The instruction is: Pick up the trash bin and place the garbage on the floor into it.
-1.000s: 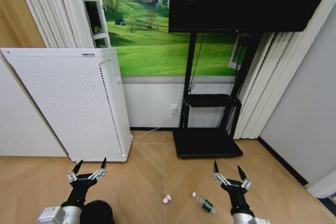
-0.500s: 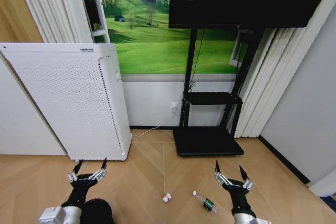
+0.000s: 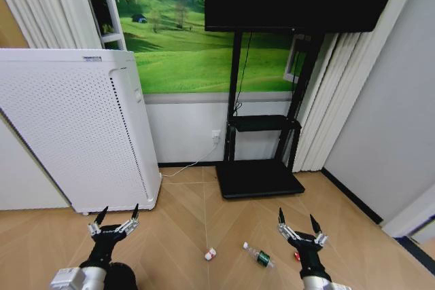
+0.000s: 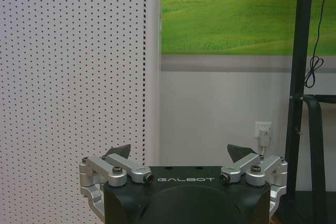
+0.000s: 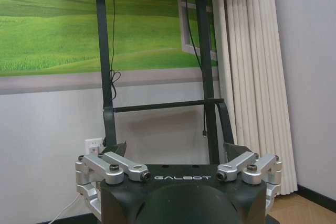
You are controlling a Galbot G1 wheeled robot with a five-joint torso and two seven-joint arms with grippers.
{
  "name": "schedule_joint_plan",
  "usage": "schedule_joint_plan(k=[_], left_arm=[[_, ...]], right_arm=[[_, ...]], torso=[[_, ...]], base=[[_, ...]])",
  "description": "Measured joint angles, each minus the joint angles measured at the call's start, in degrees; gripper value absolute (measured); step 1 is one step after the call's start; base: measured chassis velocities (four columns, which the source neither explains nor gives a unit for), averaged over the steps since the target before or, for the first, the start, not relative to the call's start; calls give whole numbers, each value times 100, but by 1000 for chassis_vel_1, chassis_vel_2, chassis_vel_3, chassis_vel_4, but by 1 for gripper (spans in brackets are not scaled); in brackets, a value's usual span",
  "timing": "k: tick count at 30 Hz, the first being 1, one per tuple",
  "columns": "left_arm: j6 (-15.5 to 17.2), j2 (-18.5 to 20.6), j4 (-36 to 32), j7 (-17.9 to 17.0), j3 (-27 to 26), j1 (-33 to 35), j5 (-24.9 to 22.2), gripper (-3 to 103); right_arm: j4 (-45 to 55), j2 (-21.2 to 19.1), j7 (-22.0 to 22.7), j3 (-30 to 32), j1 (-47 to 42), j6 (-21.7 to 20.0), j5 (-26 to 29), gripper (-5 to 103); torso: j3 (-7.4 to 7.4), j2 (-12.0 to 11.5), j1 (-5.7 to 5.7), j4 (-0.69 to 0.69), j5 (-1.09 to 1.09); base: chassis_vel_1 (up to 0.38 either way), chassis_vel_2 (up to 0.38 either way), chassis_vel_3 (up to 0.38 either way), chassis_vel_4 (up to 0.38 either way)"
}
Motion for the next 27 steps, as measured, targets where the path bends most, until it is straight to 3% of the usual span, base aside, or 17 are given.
schedule_joint_plan(k=[17, 19, 22, 27], left_arm=[[-117, -24, 51, 3, 8, -9, -40, 100], [-167, -25, 58, -4, 8, -12, -34, 100], [-541, -25, 129, -56, -27, -22, -12, 100], [-641, 31, 168, -207, -150, 83, 119, 100]], right_arm=[[-17, -4, -12, -5, 7, -8, -17, 100], [-18, -5, -12, -5, 7, -8, -19, 100], [-28, -18, -12, -4, 10, -8, -20, 100], [-40, -45, -12, -5, 23, -8, -19, 100]], torso=[[-258, -365, -107, 0, 0], [-287, -399, -112, 0, 0], [-337, -459, -122, 0, 0], [-344, -464, -122, 0, 0]], base=[[0, 0, 0, 0], [0, 0, 0, 0], [0, 0, 0, 0], [0, 0, 0, 0]])
